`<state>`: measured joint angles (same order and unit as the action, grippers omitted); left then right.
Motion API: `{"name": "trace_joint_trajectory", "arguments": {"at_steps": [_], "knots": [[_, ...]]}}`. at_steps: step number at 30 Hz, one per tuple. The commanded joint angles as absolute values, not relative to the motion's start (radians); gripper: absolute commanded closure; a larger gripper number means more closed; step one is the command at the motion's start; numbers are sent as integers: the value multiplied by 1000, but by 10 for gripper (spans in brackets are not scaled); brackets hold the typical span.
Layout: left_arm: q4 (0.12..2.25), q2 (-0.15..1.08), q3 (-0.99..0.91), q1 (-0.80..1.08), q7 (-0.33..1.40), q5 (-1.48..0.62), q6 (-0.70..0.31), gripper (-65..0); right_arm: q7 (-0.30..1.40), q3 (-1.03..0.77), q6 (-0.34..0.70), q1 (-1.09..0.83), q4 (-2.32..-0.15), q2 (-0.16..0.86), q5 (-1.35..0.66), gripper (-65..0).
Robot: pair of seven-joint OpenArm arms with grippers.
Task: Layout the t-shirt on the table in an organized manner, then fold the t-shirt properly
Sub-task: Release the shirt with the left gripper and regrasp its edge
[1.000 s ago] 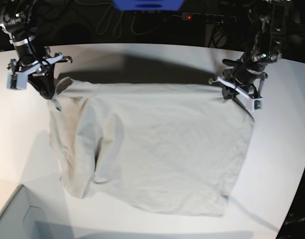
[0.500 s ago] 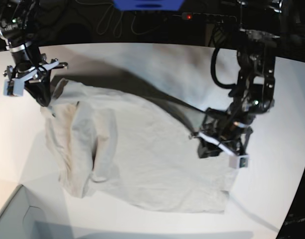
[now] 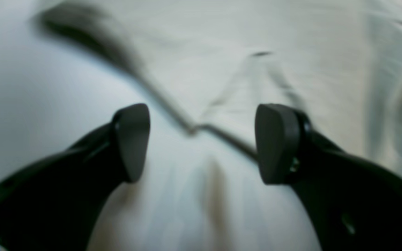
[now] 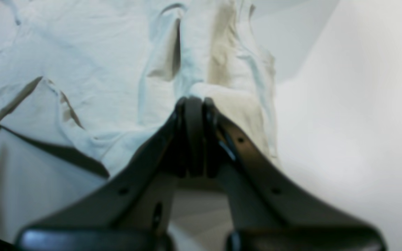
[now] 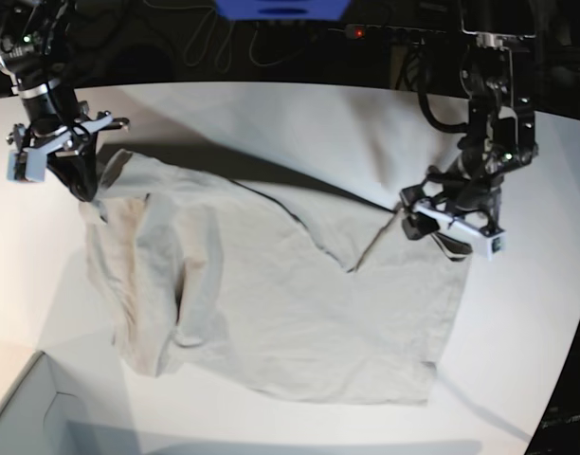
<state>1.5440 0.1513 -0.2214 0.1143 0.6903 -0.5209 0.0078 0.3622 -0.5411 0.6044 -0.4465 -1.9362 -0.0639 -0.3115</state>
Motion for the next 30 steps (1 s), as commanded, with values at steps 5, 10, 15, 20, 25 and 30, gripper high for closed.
{"name": "trace_joint_trajectory", "arguments": {"at_steps": [5,10,15,20,25,30], "knots": [[1412,147,-237,107,565,-547,-5,-458,331,-541,607,-438,-1954,-61,-326,0],[1340,139,-168,88,492,-545,-5,-458,332,-541,607,-437,-1952,-59,-326,0],[1274,137,-102,48,458,-547,-5,-456,332,-539,607,-435,-1952,-59,-326,0],[1268,136,-70,39,460,-549,-5,-410,332,-539,607,-435,-1952,-58,-326,0],[1299,136,-68,42,460,-550,-5,-217,332,-539,607,-433,-1945,-56,-326,0],[1305,140,-70,41,458,-550,-5,-15,332,-544,607,-414,-1899,-56,-326,0]]}}
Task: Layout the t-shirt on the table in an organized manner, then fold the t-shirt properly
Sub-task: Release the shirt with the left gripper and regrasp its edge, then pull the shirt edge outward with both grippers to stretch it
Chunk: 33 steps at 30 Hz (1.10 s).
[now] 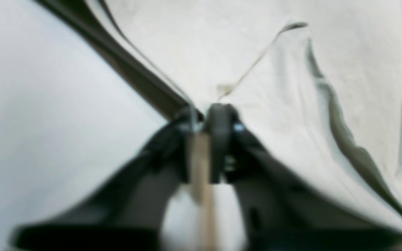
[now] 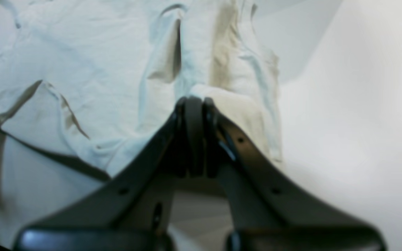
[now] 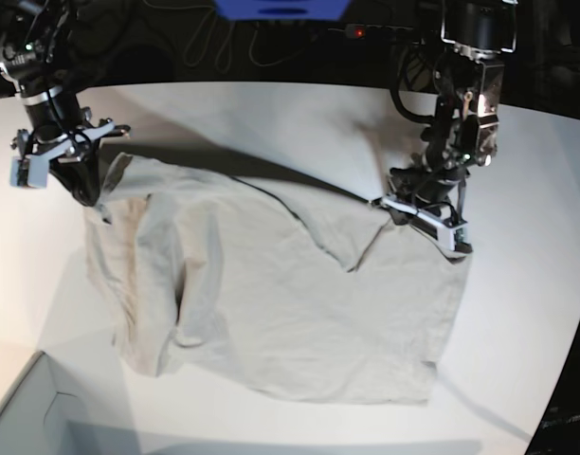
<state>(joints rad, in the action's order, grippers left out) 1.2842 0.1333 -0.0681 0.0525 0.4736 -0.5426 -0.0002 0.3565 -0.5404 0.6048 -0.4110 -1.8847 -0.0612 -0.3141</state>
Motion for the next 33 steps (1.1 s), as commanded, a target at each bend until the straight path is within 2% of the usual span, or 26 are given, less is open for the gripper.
{"name": "trace_joint_trajectory", "arguments": {"at_steps": [1,5,17,27,29,31,33], "knots": [[1310,145,-70,41,458,-550,-5,0,332,-544,607,-410,-1890,-56,-326,0],[1356,148,-79,50,458,-550,-5,0,332,-544,607,-409,-1877,-47,-326,0],[1770,139,-357,283,469,-550,-5,0,329,-545,607,-492,-1905,-48,-331,0],[1758,139,-510,432,460,-550,-8,0,329,-541,618,-555,-1810,-105,-334,0],[1739,139,-526,433,460,-550,-54,0,329,-541,697,-556,-1781,-105,-334,0],[1721,137,-541,433,463,-550,-136,0,331,-541,698,-561,-1771,-107,-334,0],[1701,122,-561,432,467,-550,-194,0,332,-544,698,-575,-1771,-117,-334,-27]]}}
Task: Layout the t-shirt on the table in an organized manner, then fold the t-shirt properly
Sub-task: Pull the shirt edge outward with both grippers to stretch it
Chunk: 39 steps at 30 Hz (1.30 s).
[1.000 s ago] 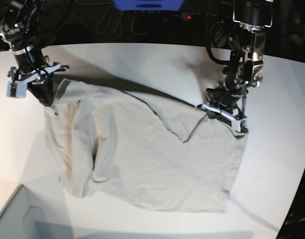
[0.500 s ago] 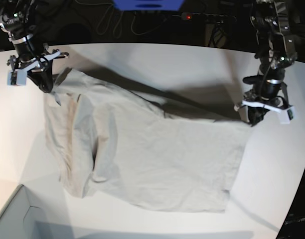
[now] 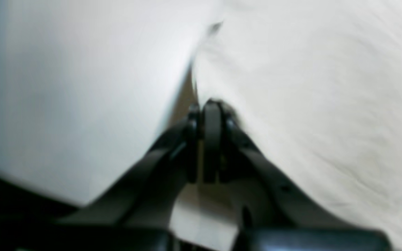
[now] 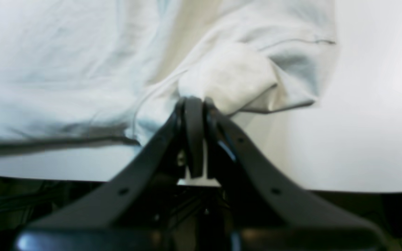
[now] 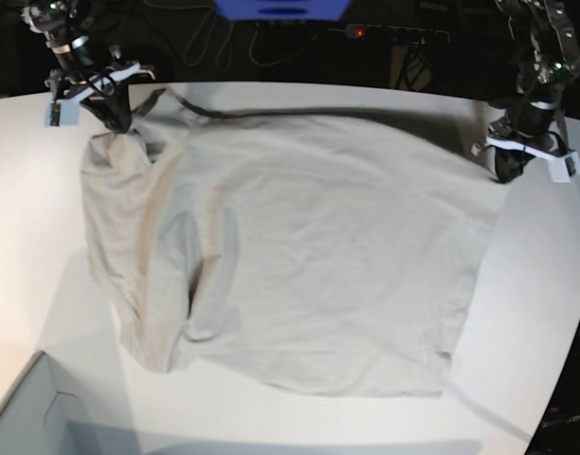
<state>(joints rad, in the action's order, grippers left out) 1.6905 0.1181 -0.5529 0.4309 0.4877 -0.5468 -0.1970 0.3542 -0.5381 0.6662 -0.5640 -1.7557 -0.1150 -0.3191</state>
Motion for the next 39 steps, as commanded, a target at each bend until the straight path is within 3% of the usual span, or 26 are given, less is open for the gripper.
{"name": "trace_joint_trajectory", "arguments": {"at_steps": [1,6,10,16,24,29,34,39], "knots": [[1695,114,-568,430,467,-542,-211,0,332,-545,698,-581,-1773,-124,-334,-49],[1669,97,-595,426,469,-538,-231,0,332,-549,698,-610,-1771,-125,-332,-182],[1667,102,-595,427,469,-538,-231,0,332,-647,698,-627,-1771,-157,-334,-240],[1667,104,-595,426,469,-538,-231,0,335,-727,698,-581,-1801,-157,-335,-252],[1667,125,-595,424,469,-538,-231,0,472,-545,698,-512,-1943,-157,-237,-277],[1669,142,-595,424,469,-538,-231,0,535,-429,698,-367,-1880,-157,-33,-276],[1669,142,-618,423,469,-538,-231,0,533,-274,698,-343,-1827,-157,119,-273],[1669,145,-619,423,469,-538,-231,0,533,-289,698,-314,-1695,-157,150,-277]]}}
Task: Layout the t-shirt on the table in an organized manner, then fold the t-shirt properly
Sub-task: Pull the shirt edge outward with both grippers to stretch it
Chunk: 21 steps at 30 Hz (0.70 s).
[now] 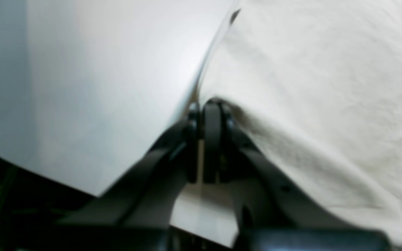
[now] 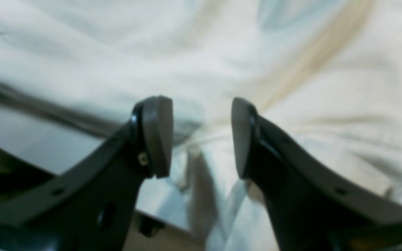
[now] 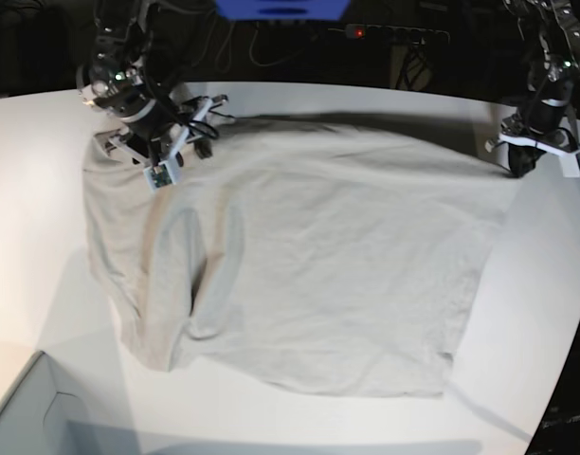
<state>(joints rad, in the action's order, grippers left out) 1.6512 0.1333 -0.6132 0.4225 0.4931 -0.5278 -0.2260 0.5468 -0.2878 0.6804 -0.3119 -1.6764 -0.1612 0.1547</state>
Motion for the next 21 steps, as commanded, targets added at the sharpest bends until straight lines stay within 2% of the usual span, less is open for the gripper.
{"name": "trace_joint_trajectory", "arguments": {"at_steps": [1,4,10,16,21], "knots": [[1669,153,-628,423,469,-539,-231,0,532,-312,676,-314,-1669,-157,150,-277],[1669,151,-644,423,469,-544,-232,0,532,-386,611,-315,-1650,-157,150,-277],[1669,153,-644,423,469,-539,-232,0,539,-536,503,-400,-1759,-157,148,-277],[1669,153,-641,423,469,-544,-232,0,532,-553,495,-490,-1793,-157,143,-277],[1669,150,-641,423,469,-542,-232,0,533,-556,495,-466,-1813,-157,142,-277]]}}
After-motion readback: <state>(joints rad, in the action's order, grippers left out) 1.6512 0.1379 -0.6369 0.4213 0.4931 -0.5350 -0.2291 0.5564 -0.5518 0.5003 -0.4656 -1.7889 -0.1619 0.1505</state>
